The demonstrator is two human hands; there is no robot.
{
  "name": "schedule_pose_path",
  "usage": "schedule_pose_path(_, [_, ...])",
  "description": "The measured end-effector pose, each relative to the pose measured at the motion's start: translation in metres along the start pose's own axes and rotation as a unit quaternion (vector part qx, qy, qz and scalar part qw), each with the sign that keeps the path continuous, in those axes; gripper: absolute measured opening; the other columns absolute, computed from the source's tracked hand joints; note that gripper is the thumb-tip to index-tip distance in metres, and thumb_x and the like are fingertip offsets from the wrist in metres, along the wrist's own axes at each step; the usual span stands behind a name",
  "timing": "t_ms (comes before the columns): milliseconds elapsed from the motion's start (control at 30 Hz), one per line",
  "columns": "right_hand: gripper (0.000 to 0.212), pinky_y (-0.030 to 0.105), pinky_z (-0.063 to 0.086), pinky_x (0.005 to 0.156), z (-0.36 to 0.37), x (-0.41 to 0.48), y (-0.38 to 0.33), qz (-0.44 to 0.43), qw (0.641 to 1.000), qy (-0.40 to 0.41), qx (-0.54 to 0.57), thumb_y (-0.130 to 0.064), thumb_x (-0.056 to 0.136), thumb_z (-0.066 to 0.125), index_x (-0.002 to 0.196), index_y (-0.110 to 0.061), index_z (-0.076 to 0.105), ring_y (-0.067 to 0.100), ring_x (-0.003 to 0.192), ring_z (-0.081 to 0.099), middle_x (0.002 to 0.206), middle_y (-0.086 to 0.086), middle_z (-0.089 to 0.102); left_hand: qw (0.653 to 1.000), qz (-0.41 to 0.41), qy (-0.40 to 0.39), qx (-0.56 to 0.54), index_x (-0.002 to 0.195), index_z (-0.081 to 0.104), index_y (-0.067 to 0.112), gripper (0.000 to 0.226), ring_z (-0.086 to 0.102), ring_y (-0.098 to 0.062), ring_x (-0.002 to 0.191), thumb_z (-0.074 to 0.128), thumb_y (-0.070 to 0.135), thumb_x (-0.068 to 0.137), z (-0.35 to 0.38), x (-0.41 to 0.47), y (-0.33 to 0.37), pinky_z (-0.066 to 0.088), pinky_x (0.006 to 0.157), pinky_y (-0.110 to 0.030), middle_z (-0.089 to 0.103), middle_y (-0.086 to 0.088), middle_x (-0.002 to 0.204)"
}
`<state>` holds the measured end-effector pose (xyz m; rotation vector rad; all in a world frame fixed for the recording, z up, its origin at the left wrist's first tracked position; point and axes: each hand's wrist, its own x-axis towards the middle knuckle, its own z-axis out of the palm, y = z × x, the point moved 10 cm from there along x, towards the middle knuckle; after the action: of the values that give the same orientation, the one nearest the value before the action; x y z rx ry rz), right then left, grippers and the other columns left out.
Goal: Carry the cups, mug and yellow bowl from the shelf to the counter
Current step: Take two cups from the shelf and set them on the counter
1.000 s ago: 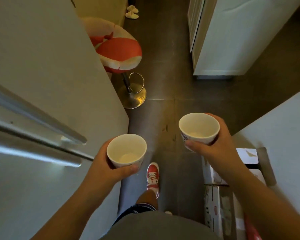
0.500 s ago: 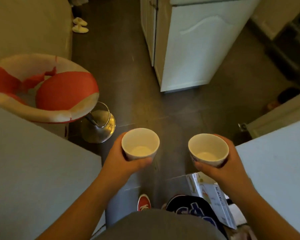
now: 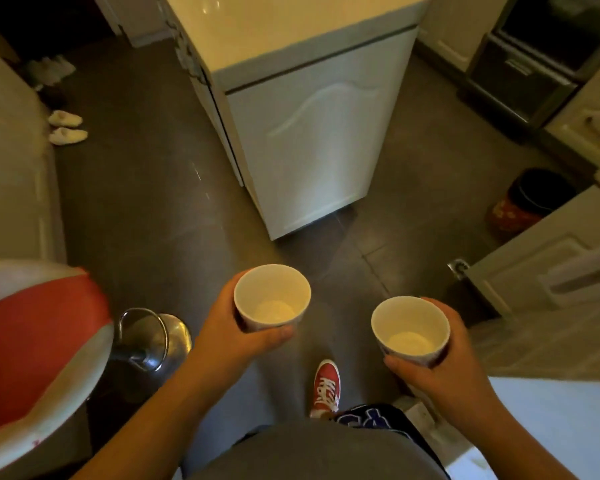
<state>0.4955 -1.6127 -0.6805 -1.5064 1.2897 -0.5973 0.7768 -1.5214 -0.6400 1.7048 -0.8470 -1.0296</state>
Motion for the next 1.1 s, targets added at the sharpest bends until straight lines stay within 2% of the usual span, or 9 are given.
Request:
schedule_pose_path(67, [0.085,0.013,0.046,0.081,0.002,0.033,-0.015,-0.008,1.0,-0.019,0.012,0.0,0.063,0.085,0.13,-0.024,0.039,-0.001,0.1,0.056,0.118,-0.016,0.053,1.0,-0.008,0.005,0.005,0.117,0.047,0.044,0.075,0.059,0.001,0.106,0.083,0.038,0.052,-0.004,0.028,0.008,0.053,0.07,-0.012,0.057,0.02,0.118])
schedule_pose_path(167, [0.089,0.024,0.046,0.09,0.002,0.081,-0.039,-0.016,0.999,-0.015,0.038,-0.009,0.058,0.088,0.133,-0.022,0.041,0.001,0.106,0.054,0.121,-0.013,0.054,1.0,-0.014,0.022,0.013,0.116,0.046,0.047,0.072,0.06,-0.005,0.107,0.087,0.037,0.057,-0.013,0.067,0.017,0.051,0.072,-0.014,0.057,0.022,0.117])
schedule_pose_path(233, [0.09,0.019,0.046,0.087,0.005,0.114,-0.053,-0.024,0.999,-0.009,0.048,-0.021,0.053,0.088,0.13,-0.029,0.042,0.001,0.107,0.055,0.119,-0.019,0.054,0.999,-0.013,0.021,0.035,0.114,0.046,0.046,0.071,0.061,-0.003,0.103,0.086,0.036,0.056,-0.016,0.095,0.023,0.05,0.073,-0.013,0.056,0.025,0.114])
schedule_pose_path(367, [0.092,0.021,0.043,0.09,0.005,0.18,-0.066,-0.022,0.998,0.018,0.047,-0.022,0.056,0.09,0.132,-0.031,0.039,0.004,0.11,0.052,0.121,-0.016,0.051,0.999,-0.028,0.015,0.043,0.114,0.044,0.038,0.075,0.06,-0.003,0.096,0.084,0.044,0.051,-0.017,0.162,0.032,0.051,0.091,-0.029,0.053,0.026,0.109])
schedule_pose_path(500, [0.095,0.009,0.042,0.085,-0.007,0.242,-0.077,-0.019,0.997,0.056,0.047,-0.045,0.047,0.081,0.131,-0.035,0.039,-0.01,0.108,0.052,0.121,-0.026,0.05,0.997,-0.019,-0.038,0.062,0.11,0.045,0.046,0.068,0.059,-0.004,0.098,0.08,0.037,0.052,-0.002,0.243,0.047,0.052,0.08,-0.018,0.053,0.026,0.111])
schedule_pose_path(600, [0.084,0.0,0.042,0.076,-0.03,0.279,-0.081,-0.006,0.994,0.1,0.046,-0.041,0.049,0.084,0.12,-0.048,0.04,-0.026,0.103,0.048,0.118,-0.034,0.048,0.994,-0.002,-0.092,0.056,0.113,0.046,0.047,0.072,0.06,-0.004,0.102,0.082,0.036,0.052,0.022,0.309,0.069,0.052,0.065,-0.009,0.056,0.023,0.114])
schedule_pose_path(733, [0.086,0.013,0.043,0.083,-0.072,0.301,-0.075,0.027,0.982,0.178,0.057,-0.017,0.055,0.092,0.118,-0.051,0.044,-0.02,0.103,0.052,0.117,-0.03,0.054,0.98,0.021,-0.19,0.056,0.115,0.049,0.046,0.077,0.061,0.004,0.103,0.092,0.029,0.053,0.075,0.381,0.108,0.054,0.071,-0.013,0.063,0.022,0.11])
schedule_pose_path(867, [0.089,0.016,0.045,0.081,-0.117,0.297,-0.061,0.072,0.96,0.258,0.078,-0.031,0.049,0.091,0.124,-0.045,0.044,-0.015,0.102,0.054,0.115,-0.029,0.056,0.958,0.05,-0.271,0.076,0.121,0.049,0.036,0.078,0.061,0.006,0.101,0.09,0.022,0.056,0.145,0.433,0.144,0.052,0.073,-0.01,0.064,0.016,0.113])
schedule_pose_path(1100, [0.081,0.013,0.045,0.076,-0.194,0.298,-0.021,0.107,0.917,0.371,0.102,-0.002,0.053,0.089,0.111,-0.041,0.048,-0.02,0.095,0.056,0.109,-0.025,0.058,0.916,0.084,-0.382,0.095,0.118,0.052,0.034,0.069,0.061,0.01,0.096,0.087,0.012,0.062,0.297,0.484,0.186,0.05,0.069,-0.007,0.066,0.021,0.105])
